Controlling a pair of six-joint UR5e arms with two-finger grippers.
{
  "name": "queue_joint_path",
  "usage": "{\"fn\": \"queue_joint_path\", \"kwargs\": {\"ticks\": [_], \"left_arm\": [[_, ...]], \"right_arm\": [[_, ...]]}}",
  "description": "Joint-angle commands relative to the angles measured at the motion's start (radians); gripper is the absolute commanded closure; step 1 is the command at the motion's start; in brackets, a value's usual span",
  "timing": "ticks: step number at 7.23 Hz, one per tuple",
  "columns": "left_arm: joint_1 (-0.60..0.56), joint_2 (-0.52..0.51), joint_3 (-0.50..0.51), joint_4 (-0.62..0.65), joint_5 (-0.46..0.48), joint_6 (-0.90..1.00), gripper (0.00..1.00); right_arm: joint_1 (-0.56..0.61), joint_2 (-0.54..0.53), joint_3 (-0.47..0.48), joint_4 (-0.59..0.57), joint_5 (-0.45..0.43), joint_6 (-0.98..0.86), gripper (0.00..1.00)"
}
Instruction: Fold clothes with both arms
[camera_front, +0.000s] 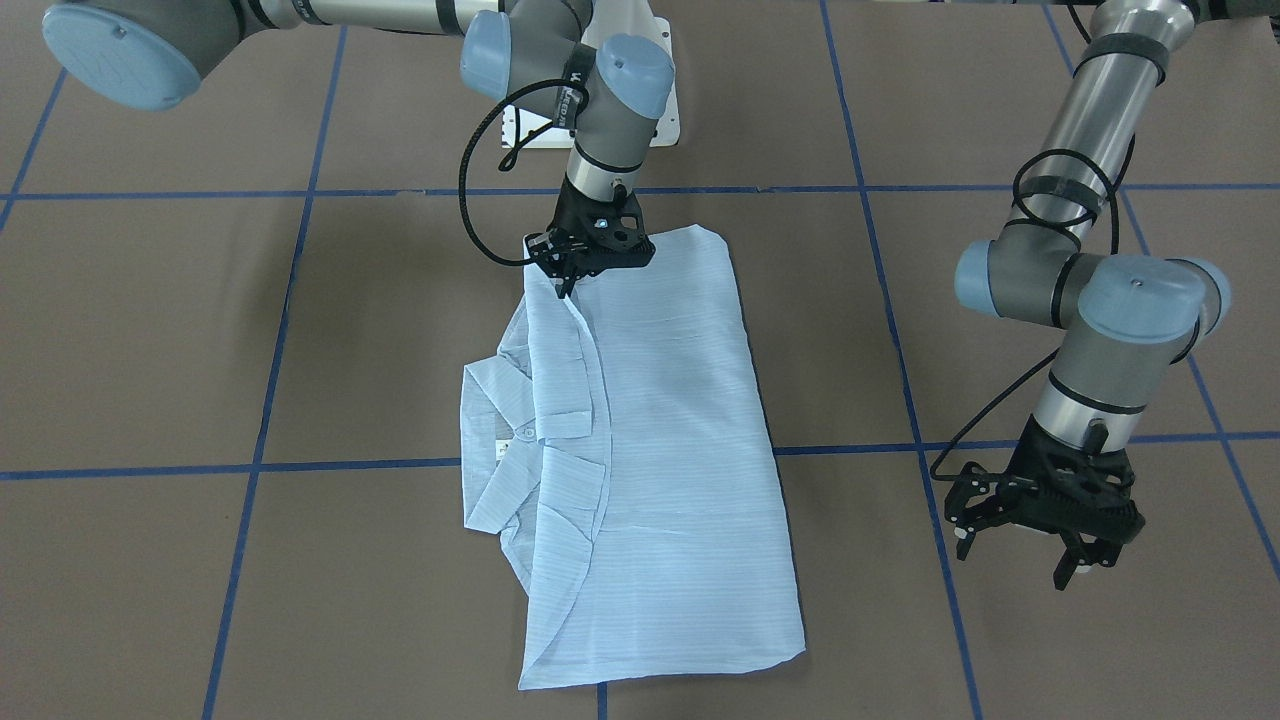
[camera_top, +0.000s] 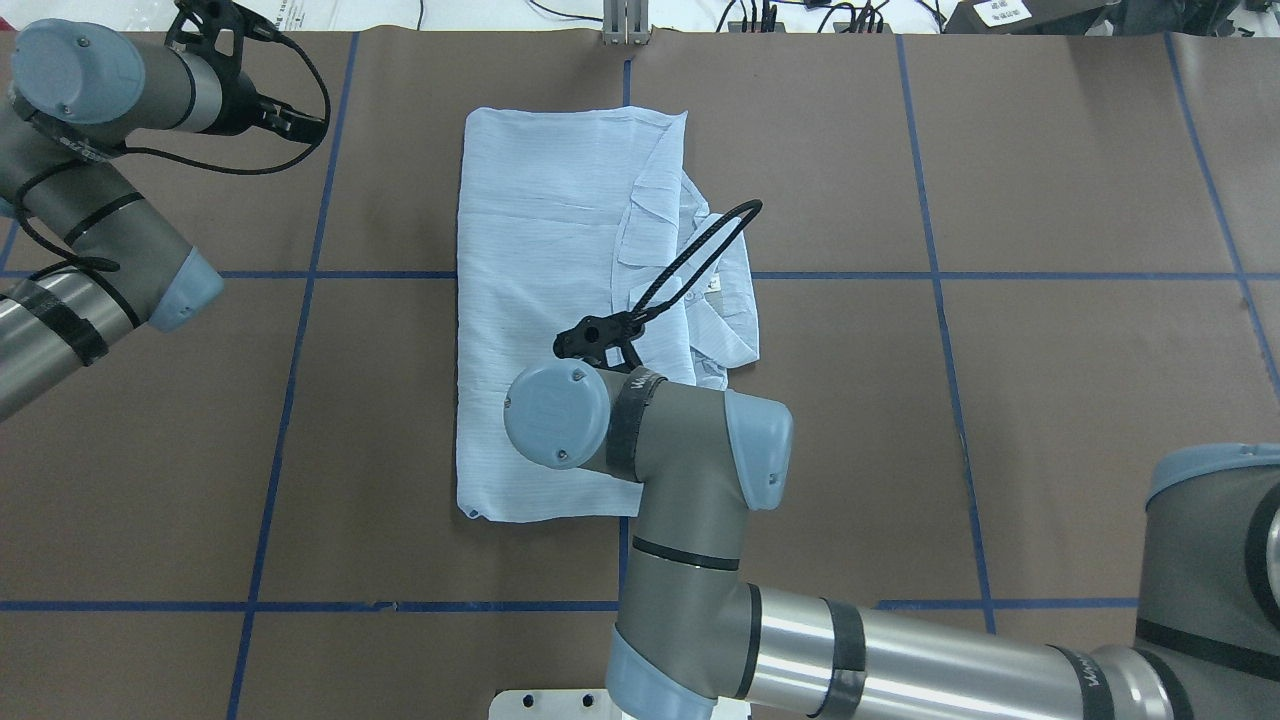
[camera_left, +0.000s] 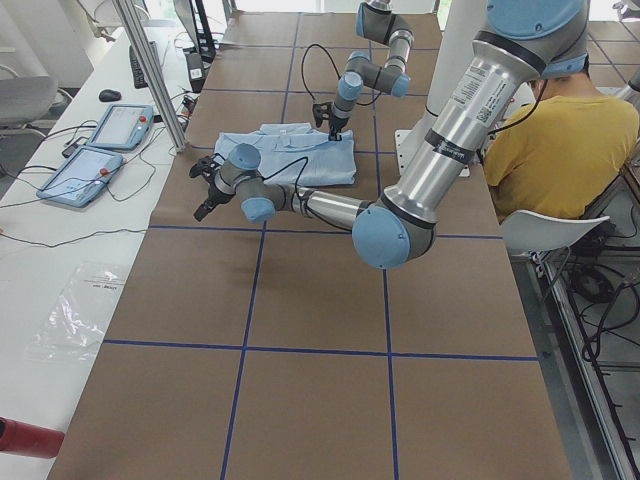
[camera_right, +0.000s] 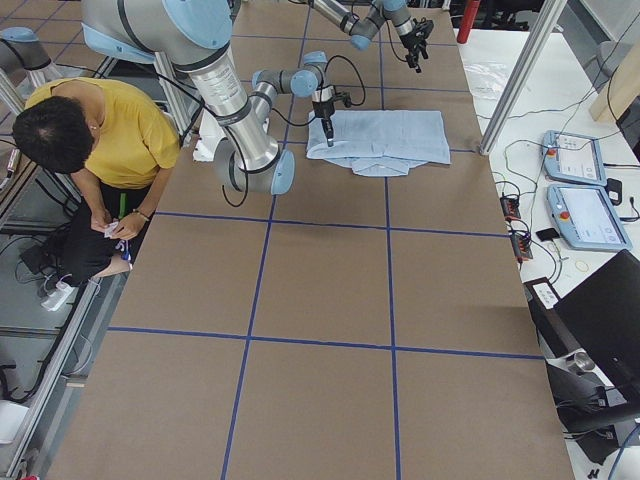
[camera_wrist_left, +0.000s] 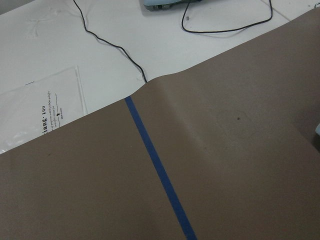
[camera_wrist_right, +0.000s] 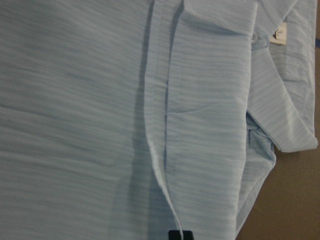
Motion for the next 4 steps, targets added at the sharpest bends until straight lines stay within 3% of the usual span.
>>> {"fn": "queue_joint_path", "kwargs": {"ticks": [1, 2, 3, 4], "left_arm": [[0.001, 0.002, 0.000, -0.010, 0.000, -0.003, 0.00], [0.003, 0.016, -0.003, -0.011, 0.000, -0.003, 0.00], [0.003, 0.018, -0.005, -0.016, 0.000, -0.003, 0.00], [0.004, 0.018, -0.005, -0.016, 0.000, -0.003, 0.00]], "right_arm": [[0.032, -0.197, 0.224, 0.001, 0.002, 0.000, 1.00], [0.038, -0.257, 0.257, 0.008, -0.003, 0.018, 0.83], [0.040, -0.279, 0.257, 0.013, -0.006, 0.054, 0.29], [0.038, -0.283, 0.256, 0.014, -0.006, 0.109, 0.00]]}}
